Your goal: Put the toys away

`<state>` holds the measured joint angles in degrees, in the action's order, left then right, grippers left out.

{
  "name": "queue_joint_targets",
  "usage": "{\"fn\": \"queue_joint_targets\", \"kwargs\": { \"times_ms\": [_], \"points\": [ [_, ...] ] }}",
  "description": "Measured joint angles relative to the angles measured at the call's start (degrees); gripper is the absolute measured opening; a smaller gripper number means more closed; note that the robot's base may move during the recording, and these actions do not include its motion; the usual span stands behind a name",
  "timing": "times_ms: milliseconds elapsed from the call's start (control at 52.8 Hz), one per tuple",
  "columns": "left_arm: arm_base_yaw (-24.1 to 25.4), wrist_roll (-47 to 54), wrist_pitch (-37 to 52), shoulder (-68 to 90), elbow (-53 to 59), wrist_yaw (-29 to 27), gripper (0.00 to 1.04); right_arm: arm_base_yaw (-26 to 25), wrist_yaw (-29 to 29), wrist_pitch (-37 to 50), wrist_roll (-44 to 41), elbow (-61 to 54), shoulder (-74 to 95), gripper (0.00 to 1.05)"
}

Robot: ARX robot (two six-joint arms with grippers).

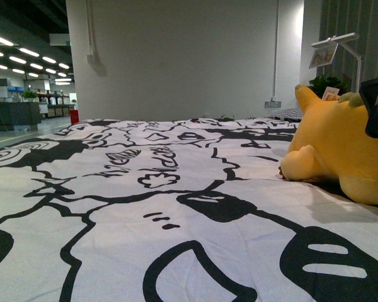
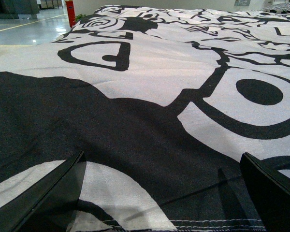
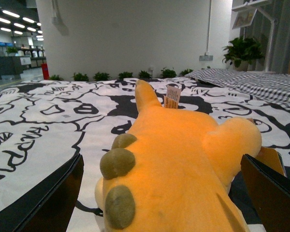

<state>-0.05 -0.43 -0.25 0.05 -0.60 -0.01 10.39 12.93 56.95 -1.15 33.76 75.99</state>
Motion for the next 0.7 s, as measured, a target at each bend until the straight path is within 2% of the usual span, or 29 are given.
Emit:
{"fn": "queue_joint_targets", "kwargs": {
  "times_ms": [208, 341, 492, 701],
  "points": [
    [0.0, 0.0, 0.0, 0.0, 0.0, 0.0, 0.98, 1.0, 0.9, 0.1, -5.7, 1.5, 4.0, 0.98],
    [0.0, 0.0, 0.0, 0.0, 0.0, 0.0, 0.98, 1.0, 3.3, -4.4, -8.0, 4.2, 6.8, 0.98],
    [0.0, 0.0, 0.0, 0.0, 0.0, 0.0, 0.98, 0.9, 9.1, -15.2, -12.2, 11.5, 9.2, 0.98],
    [0.0, 0.0, 0.0, 0.0, 0.0, 0.0, 0.98, 0.6, 11.1, -23.5, -15.0, 15.8, 9.9, 0.98]
  ]
}}
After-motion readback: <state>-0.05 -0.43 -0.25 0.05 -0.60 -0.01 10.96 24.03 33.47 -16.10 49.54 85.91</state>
